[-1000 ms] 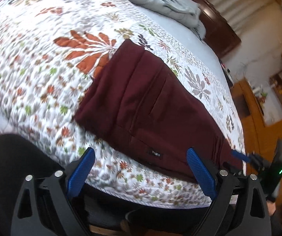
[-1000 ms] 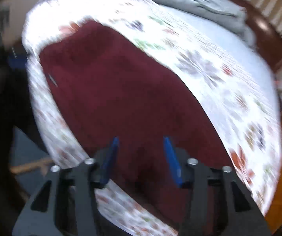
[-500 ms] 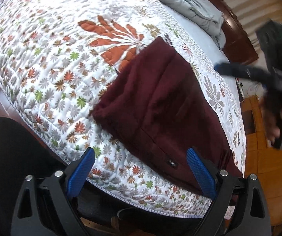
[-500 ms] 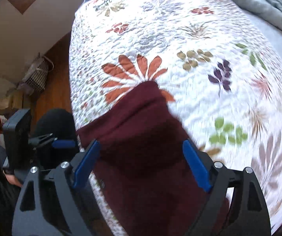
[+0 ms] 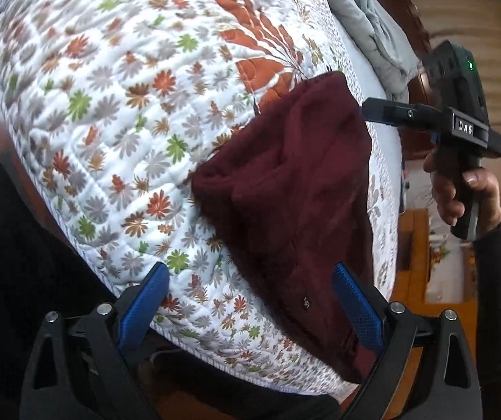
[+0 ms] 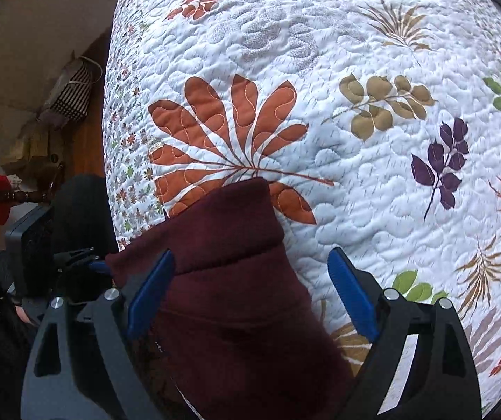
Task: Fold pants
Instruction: 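Move the right tool to the folded edge and grasp the trousers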
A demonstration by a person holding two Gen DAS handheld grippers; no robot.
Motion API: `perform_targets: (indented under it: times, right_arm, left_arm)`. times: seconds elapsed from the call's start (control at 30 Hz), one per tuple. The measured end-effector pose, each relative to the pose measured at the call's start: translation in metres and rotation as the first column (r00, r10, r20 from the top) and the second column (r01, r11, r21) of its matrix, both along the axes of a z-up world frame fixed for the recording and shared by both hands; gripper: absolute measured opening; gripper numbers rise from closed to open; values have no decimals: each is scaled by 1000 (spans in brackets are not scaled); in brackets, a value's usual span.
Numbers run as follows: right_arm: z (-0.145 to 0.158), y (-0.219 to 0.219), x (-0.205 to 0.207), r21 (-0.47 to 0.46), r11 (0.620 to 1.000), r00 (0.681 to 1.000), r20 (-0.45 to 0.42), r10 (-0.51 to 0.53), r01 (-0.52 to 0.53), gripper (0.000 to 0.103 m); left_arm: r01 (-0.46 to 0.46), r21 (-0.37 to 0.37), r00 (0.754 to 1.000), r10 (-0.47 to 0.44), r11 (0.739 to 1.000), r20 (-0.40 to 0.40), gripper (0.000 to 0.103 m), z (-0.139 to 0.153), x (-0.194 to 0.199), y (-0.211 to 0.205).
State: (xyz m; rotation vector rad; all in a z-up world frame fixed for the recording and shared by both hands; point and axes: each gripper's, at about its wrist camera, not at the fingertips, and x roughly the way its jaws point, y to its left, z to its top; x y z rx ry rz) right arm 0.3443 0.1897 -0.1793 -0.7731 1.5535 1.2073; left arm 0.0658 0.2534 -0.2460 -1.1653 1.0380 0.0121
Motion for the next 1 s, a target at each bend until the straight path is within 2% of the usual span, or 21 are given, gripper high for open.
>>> perform_targets:
  times: [0.13,0.23,0.33,0.4,0.47,0.53,0.63,0.73,0.83,0.9,1.0]
  right_arm:
    - [-2,-1,2,-8,1000,1000,-8,8,-8,89]
    - [-3,-4,4,-6,1000,1000,-10,8,-8,89]
    - [-2,-8,6,1,1000,1000,-21,6,-6,89]
    - [-3,-10,7,3,1000,999,-34,14,-14,89]
    - [-5,-11,7,5,1000,999,-41,21,-21,89]
    - [-8,-11,10,7,1000,998,-52,20,-20,89]
    - [-12,-10,14,20,1000,997,-74,18,-17,89]
    - [-20,-5,14,25,999,994,-106,36,-34,90]
    - [-32,2,13,15,998,990,-130,55,-54,90]
    - [-40,9,10,6,997,987,-136,81,-81,90]
    - [-42,15,7,14,995,986,-138,96,-94,86]
  left_arm:
    - [-50,-39,998,51,998,25,95,2,0,5]
    - [-53,-66,994,58,996,89,95,8,10,9]
    - [-84,-79,992,90,993,83,95,1,14,10]
    - [-111,-111,990,120,988,72,95,-7,16,12]
    - [-141,-157,983,156,978,94,95,-11,16,11]
    - [-154,-154,982,169,976,90,95,-13,21,11]
    - [-185,-198,975,205,962,83,95,-22,25,11]
    - [-173,-178,975,194,969,106,93,-20,26,8]
    - [-183,-200,970,210,963,125,93,-23,21,8]
    - [-194,-215,966,225,957,126,90,-29,13,9]
    - [-198,-184,971,219,963,101,73,-29,7,9]
